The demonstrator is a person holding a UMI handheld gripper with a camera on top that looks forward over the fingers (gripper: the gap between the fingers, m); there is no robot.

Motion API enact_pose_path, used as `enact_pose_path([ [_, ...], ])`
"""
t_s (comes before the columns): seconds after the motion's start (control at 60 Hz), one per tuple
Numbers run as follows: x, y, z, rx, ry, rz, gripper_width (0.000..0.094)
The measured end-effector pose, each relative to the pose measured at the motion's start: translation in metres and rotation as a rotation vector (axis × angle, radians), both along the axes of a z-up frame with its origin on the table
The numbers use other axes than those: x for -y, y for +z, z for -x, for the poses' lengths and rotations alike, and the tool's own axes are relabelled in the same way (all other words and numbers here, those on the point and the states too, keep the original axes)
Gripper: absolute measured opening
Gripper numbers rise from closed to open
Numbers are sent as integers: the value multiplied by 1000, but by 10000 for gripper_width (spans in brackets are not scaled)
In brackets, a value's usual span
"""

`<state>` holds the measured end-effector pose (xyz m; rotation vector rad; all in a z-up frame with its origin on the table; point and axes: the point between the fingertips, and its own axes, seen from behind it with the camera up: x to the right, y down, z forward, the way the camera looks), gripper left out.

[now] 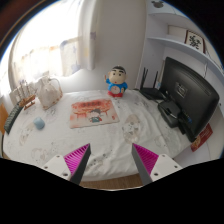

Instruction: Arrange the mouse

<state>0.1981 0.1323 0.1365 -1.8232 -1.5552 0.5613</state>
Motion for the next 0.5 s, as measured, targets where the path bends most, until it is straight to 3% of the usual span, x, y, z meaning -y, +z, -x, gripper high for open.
enact_pose_path([
  [0.5, 233, -45, 52, 36, 241, 57, 853],
])
